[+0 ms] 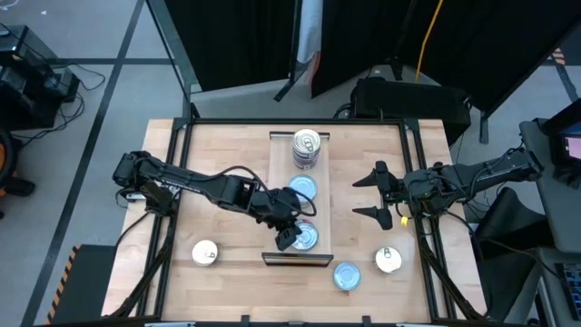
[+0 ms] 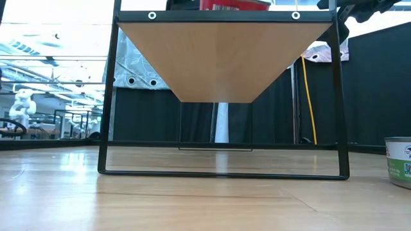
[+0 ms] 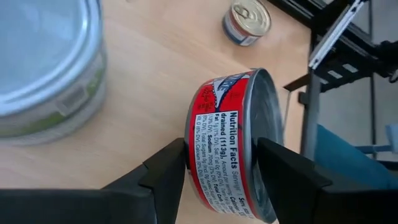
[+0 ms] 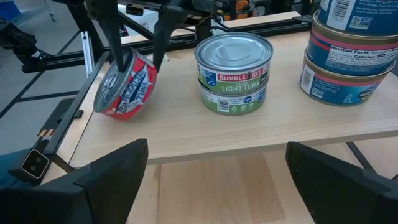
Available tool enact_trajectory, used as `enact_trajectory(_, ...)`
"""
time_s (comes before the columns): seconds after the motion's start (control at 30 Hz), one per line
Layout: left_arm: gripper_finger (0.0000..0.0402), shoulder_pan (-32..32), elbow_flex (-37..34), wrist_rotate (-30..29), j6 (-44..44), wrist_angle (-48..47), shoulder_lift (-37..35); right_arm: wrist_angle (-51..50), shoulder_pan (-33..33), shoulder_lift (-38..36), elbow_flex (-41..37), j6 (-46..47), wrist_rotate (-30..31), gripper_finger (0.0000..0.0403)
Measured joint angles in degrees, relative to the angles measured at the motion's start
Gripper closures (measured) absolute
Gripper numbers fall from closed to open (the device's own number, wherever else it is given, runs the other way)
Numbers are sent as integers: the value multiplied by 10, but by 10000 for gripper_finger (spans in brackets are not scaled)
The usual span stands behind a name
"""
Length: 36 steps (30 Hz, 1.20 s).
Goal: Stack canned seafood by type on shelf
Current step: Put the red tuna can on the shelf, then stack the blue pink tuna can on top of the blue pink tuna can on the shelf
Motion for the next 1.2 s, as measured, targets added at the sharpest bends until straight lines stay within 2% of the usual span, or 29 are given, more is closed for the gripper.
enact_trajectory(0.43, 164, 0, 3, -14, 10, -10, 0, 0, 0, 0, 0, 0, 0, 28)
enact_trajectory(0.53, 164, -1, 15, -15, 18, -17, -20, 0, 0, 0, 0, 0, 0, 28)
enact_trajectory(0.63, 164, -12, 28, -40, 25, -24, -61, -2, 0, 0, 0, 19, -3, 28)
enact_trajectory(0.73, 164, -38, 30, -97, 56, -56, -103, -16, 2, 0, 0, 56, -25, 28)
enact_trajectory(0.9, 164, -113, 31, -289, 116, -83, -150, -75, 21, 12, 0, 149, -30, 28)
enact_trajectory(1.1, 164, -189, 31, -396, 159, -104, -127, -104, 70, 29, 0, 310, -25, 30)
enact_trajectory(1.2, 164, -221, 3, -494, 153, -104, -115, -106, 107, 47, 2, 360, -30, 39)
